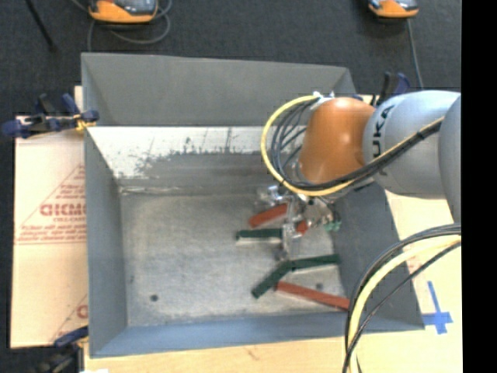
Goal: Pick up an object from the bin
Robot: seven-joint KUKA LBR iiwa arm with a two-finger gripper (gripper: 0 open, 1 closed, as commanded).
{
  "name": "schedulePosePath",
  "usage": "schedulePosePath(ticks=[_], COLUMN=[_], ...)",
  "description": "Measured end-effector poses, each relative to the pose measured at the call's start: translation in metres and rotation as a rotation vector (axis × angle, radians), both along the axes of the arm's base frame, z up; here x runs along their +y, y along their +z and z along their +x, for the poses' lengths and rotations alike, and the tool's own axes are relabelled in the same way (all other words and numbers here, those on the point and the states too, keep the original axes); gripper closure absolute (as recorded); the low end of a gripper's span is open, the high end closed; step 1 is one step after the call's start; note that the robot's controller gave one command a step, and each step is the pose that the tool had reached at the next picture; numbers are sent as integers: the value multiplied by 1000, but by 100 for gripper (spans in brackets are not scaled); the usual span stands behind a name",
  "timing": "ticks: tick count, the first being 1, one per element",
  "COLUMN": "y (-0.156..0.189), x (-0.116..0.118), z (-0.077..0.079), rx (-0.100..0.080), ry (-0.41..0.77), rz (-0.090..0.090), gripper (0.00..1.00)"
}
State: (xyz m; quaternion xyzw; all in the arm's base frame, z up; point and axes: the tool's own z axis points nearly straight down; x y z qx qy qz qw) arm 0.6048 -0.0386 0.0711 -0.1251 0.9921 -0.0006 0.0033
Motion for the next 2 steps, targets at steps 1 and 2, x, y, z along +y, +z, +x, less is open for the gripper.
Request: schedulePosePath(ticks=[1, 2], y=[0, 108], x=[3, 2], z=[0, 3], rx=[0, -6], ry=[1, -8], rz=[3, -2], gripper=[100, 100])
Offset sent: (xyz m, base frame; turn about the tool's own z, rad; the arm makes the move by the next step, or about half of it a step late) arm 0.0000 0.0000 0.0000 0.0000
